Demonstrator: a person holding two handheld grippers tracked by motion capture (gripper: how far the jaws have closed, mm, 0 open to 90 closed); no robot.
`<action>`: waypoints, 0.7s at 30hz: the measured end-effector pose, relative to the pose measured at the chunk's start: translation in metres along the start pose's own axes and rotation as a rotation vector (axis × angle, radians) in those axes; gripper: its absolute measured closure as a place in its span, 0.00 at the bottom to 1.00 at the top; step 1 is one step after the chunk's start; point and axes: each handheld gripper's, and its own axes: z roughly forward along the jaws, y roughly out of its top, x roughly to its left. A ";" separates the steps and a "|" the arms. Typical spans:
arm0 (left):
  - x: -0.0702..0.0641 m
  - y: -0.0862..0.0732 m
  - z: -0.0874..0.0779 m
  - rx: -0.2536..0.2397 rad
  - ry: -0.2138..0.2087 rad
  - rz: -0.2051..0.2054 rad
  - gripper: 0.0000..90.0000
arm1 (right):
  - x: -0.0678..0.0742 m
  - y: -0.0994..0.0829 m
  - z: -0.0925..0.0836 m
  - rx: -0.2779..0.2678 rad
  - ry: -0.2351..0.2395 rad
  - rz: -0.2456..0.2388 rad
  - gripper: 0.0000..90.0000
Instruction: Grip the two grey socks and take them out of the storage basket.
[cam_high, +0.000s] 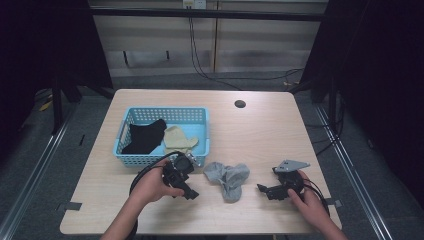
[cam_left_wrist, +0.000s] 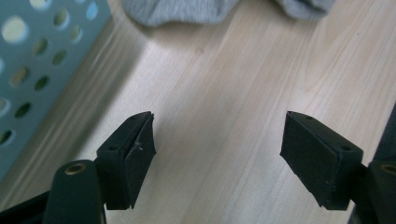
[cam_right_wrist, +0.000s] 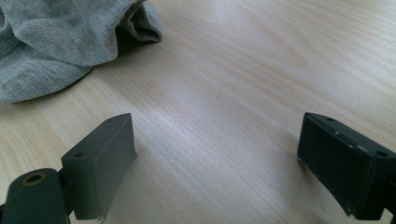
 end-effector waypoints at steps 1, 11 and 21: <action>0.001 -0.003 0.001 -0.004 0.007 0.010 0.28 | 0.000 0.000 0.000 0.000 0.001 0.000 0.12; 0.010 -0.030 0.002 -0.065 0.027 -0.008 0.28 | 0.000 0.000 0.000 0.000 0.001 0.000 0.12; 0.011 -0.047 0.006 -0.130 0.032 -0.004 0.25 | 0.000 0.000 0.000 0.000 0.001 0.002 0.12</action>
